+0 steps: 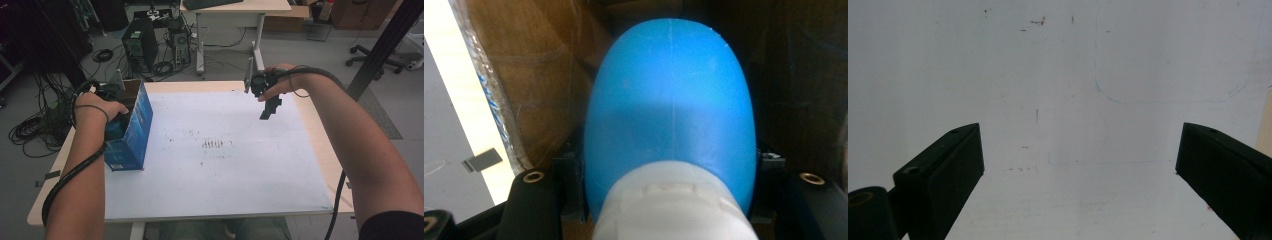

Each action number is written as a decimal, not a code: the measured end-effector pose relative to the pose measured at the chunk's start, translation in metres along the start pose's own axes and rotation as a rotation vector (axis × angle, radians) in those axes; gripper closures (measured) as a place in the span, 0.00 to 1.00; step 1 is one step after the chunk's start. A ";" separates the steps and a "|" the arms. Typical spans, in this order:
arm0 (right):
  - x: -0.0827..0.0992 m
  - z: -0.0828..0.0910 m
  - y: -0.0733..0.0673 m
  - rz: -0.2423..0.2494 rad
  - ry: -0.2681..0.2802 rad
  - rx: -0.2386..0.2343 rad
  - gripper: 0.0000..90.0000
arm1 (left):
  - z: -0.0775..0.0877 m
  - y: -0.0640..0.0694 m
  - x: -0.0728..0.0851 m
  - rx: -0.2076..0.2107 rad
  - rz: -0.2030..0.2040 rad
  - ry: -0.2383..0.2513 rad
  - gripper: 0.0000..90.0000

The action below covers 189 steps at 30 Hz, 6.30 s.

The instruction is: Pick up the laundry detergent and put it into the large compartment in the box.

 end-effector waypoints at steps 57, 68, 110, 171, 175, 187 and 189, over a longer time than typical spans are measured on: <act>-0.001 0.003 -0.003 0.001 0.009 0.007 0.06 | -0.004 0.005 0.004 -0.040 -0.003 -0.010 0.39; -0.004 0.001 -0.003 0.006 0.009 0.004 0.06 | -0.003 0.006 0.004 -0.027 0.001 0.001 0.33; -0.003 0.007 -0.006 0.009 0.019 0.018 0.06 | 0.023 0.005 0.008 -0.064 0.018 0.036 0.25; -0.004 0.023 -0.011 -0.006 0.010 0.040 0.06 | 0.133 0.043 0.014 -0.025 -0.211 0.188 0.05; -0.005 0.025 -0.010 -0.007 0.009 0.043 0.06 | 0.137 0.053 0.014 -0.015 -0.258 0.190 0.05; -0.004 0.028 -0.009 -0.012 0.001 0.042 0.06 | 0.146 0.086 0.014 -0.001 -0.407 0.205 0.05; -0.004 0.028 -0.009 -0.014 0.000 0.041 0.06 | 0.144 0.091 0.014 0.001 -0.429 0.205 0.05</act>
Point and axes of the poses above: each handheld gripper's, and its own axes: z roughly backward along the jaws, x roughly out of its underside, y roughly to its right, the point moved 5 cm from there along -z, roughly forward along the jaws, and after that the axes turned 5 degrees about z, right-handed, at the moved point
